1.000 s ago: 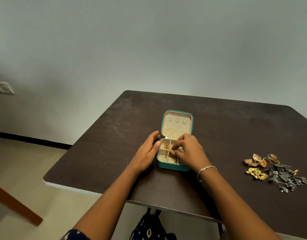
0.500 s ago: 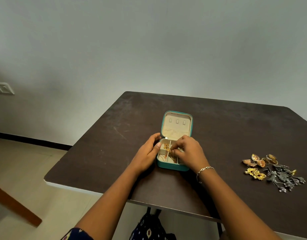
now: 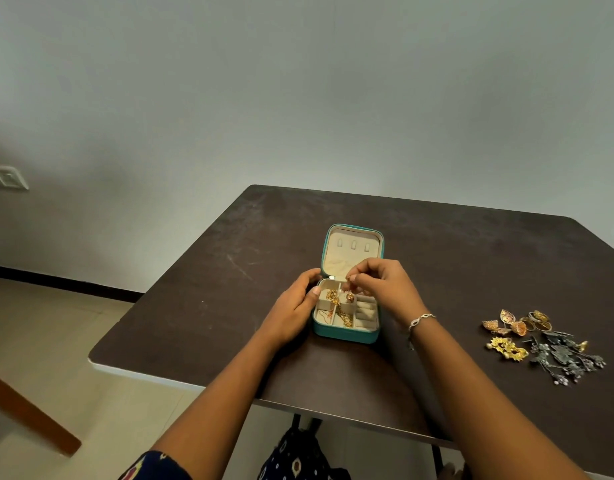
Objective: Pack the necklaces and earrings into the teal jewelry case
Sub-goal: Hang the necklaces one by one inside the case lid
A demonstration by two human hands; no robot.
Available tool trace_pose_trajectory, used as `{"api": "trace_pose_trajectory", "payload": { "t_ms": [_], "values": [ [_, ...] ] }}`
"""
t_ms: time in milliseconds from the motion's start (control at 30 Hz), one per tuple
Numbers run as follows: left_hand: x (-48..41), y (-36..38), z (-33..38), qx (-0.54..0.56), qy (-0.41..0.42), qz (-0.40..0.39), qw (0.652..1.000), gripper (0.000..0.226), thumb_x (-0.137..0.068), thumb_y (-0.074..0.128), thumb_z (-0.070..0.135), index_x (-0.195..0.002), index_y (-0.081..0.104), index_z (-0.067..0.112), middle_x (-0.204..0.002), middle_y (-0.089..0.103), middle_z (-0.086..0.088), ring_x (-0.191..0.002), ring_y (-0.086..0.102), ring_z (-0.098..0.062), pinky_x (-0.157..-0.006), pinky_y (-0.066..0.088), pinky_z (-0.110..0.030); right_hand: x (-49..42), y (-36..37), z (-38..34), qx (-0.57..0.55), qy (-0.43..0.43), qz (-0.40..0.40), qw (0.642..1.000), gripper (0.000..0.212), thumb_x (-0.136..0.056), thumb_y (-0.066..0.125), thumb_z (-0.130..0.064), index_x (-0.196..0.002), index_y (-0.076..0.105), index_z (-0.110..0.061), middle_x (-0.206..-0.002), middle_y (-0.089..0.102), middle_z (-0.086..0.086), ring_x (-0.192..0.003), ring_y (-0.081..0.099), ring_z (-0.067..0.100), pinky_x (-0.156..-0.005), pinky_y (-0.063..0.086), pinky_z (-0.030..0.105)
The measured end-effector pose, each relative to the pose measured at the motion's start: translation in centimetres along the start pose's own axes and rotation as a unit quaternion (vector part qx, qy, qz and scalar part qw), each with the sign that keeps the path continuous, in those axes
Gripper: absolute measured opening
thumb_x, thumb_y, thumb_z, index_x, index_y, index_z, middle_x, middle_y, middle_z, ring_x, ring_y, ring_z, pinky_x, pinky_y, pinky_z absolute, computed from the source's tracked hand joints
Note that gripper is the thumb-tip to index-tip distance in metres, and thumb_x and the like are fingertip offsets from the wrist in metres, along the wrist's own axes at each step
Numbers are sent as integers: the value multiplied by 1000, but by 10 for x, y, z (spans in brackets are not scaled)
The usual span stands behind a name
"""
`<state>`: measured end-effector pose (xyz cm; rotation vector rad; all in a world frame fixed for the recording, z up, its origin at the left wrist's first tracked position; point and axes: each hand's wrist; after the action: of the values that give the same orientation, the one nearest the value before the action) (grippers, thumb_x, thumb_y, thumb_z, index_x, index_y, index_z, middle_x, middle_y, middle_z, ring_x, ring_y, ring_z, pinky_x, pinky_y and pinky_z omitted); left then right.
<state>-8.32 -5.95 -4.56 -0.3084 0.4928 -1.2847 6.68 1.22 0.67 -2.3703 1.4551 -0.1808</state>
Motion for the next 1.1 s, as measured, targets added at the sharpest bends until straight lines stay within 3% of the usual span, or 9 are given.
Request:
{"api": "trace_pose_trajectory", "payload": {
  "t_ms": [67,267,467,600,767,900,1100],
  "values": [
    [0,0,0,-3,2,0,1000,40,-99,34,20,-139,31,20,-137,43,5,-111,39,3,-74,37,2,0,-2,-7,-56,17,-16,998,15,-86,53,0,-76,62,-7,-69,66,6,-62,63,10,-54,47,13],
    [-1,0,-2,-8,9,3,1000,39,-98,36,20,-137,34,21,-138,44,4,-113,41,1,-78,40,-4,0,-5,-25,-139,28,-32,989,14,-87,51,0,-80,62,-3,-63,64,7,-49,59,5,-44,43,13],
    [-3,-1,-3,43,17,55,997,33,-93,50,20,-125,48,25,-132,52,4,-122,47,-9,-92,44,-20,-3,-10,-43,-163,42,-54,984,14,-89,50,-2,-83,63,-3,-56,64,5,-52,60,13,-50,42,21],
    [-8,-5,16,112,60,78,989,35,-80,64,30,-114,59,25,-115,63,5,-113,56,-9,-97,47,-36,-2,-13,-51,-145,18,-63,987,13,-89,50,-3,-84,63,-4,-55,64,3,-51,60,11,-53,41,22],
    [-23,-14,49,133,83,19,987,23,-80,65,5,-99,63,17,-90,68,-3,-89,66,-14,-86,53,-32,0,-17,-59,-137,1,-52,989,13,-88,52,-4,-84,64,-3,-56,61,3,-50,55,10,-51,44,21],
    [-25,-22,60,141,90,23,986,8,-82,61,0,-82,64,7,-70,65,-4,-63,64,-5,-70,54,-21,3,-24,-59,-123,-3,-41,992,13,-89,52,-6,-85,65,-5,-54,60,2,-51,58,9,-55,42,22],
    [-24,-31,75,188,75,47,978,7,-87,58,7,-88,64,4,-62,67,3,-63,64,-6,-69,53,-24,7,-33,-54,-123,8,-39,992,12,-89,54,-7,-85,65,-6,-61,55,3,-51,58,6,-56,43,20]
  ]
}}
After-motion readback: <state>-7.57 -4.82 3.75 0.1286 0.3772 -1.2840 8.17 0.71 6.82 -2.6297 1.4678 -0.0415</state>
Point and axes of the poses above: each hand's wrist, its own x-axis away from the middle knuckle, its own y-axis out of the palm, z = x × y
